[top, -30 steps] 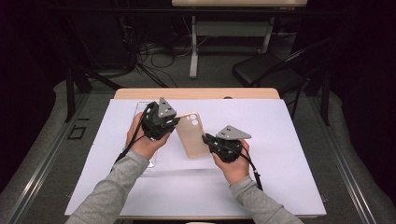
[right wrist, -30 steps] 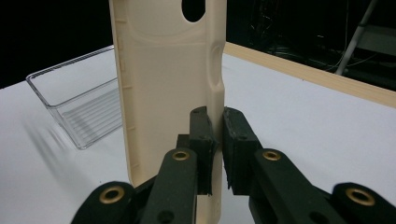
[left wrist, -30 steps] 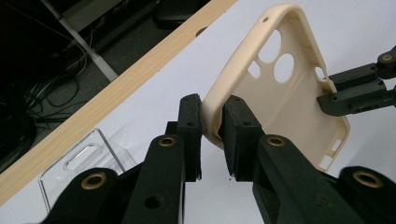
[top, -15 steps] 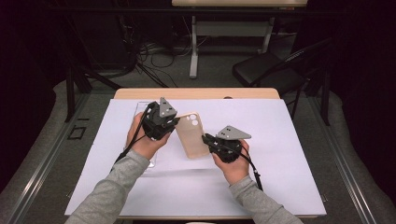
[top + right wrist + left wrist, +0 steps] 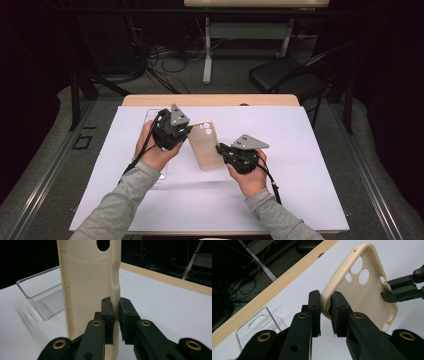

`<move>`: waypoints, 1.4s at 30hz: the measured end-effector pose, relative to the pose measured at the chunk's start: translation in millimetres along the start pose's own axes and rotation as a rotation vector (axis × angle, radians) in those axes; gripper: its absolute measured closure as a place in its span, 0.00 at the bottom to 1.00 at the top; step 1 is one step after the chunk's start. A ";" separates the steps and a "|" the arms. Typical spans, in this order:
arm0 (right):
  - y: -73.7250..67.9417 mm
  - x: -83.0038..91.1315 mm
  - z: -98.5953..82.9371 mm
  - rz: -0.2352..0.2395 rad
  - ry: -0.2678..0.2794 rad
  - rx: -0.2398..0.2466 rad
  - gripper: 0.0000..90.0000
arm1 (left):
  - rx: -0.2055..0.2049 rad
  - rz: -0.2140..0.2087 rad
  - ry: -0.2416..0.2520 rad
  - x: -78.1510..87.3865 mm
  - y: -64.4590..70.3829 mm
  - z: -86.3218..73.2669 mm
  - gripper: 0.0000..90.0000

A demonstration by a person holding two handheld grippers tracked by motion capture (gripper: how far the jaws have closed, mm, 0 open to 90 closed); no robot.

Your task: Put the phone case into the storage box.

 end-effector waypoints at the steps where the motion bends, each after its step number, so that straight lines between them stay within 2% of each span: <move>1: 0.0 -0.1 -0.1 0.001 0.000 -0.002 0.92 | 0.001 -0.001 0.000 0.1 -0.1 0.0 0.88; 27: 0.9 -1.3 -0.9 0.006 -0.001 -0.026 0.90 | 0.000 -0.003 0.006 -0.1 0.7 0.3 0.88; 42: 0.6 -2.6 -0.8 0.021 0.013 -0.039 0.74 | 0.001 -0.001 0.001 -1.8 -0.4 -0.2 0.89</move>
Point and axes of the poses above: each handheld gripper's, and its own axes: x roughly backward along the jaws, z roughly out of its top, y roughly to its right, the point moved 5 cm from there along -x, roughly forward along the jaws, and after that the axes turned 12 degrees about y, right-handed, at the moved point
